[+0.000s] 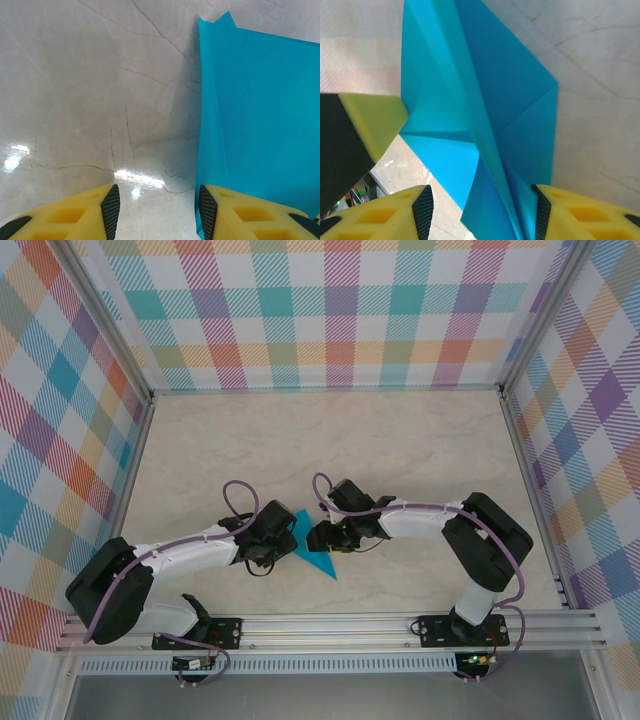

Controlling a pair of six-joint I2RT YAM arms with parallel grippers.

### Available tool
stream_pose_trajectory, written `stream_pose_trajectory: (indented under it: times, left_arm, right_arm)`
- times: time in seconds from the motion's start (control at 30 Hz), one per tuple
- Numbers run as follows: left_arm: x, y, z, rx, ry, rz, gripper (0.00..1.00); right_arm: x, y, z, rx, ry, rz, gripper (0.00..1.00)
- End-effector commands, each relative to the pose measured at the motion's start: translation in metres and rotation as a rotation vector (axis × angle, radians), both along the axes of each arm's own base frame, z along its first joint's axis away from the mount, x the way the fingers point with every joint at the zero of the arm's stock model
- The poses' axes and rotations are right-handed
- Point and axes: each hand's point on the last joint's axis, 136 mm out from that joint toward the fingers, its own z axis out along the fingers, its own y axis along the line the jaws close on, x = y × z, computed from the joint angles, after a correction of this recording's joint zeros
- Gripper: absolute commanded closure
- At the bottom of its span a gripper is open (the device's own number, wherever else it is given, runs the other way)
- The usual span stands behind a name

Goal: Fold a paper plane with a square sheet of paper (pick it up from the middle)
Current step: Move a paper plane to the center of the table.

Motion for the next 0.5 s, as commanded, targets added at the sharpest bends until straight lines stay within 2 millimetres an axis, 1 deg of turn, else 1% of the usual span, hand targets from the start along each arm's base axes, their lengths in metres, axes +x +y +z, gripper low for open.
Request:
stream_pose_trajectory:
  times: [0.0, 0.07, 0.13, 0.27, 0.33, 0.43, 0.47]
  left_arm:
    - [0.0, 0.002, 0.0, -0.019, 0.002, 0.023, 0.52]
    - [0.0, 0.003, 0.0, -0.017, 0.002, 0.024, 0.52]
    - [0.001, 0.002, 0.0, -0.018, 0.001, 0.023, 0.52]
    - [0.0, 0.002, 0.0, -0.018, 0.001, 0.021, 0.52]
    - [0.001, 0.002, 0.0, -0.019, 0.001, 0.023, 0.52]
    - [0.001, 0.002, 0.002, -0.017, 0.0, 0.021, 0.52]
    - [0.001, 0.003, 0.002, -0.016, -0.002, 0.023, 0.52]
  right_arm:
    - [-0.004, 0.01, 0.01, 0.041, -0.021, 0.054, 0.46]
    - [-0.003, 0.01, 0.011, 0.03, -0.035, 0.057, 0.49]
    - [-0.004, 0.009, 0.01, 0.007, -0.054, 0.065, 0.53]
    - [-0.003, 0.004, 0.0, -0.086, -0.081, 0.08, 0.6]
    - [-0.004, 0.005, -0.003, -0.113, -0.094, 0.095, 0.62]
    - [-0.005, 0.006, -0.008, -0.161, -0.113, 0.111, 0.69]
    - [-0.005, 0.006, -0.01, -0.181, -0.12, 0.114, 0.69]
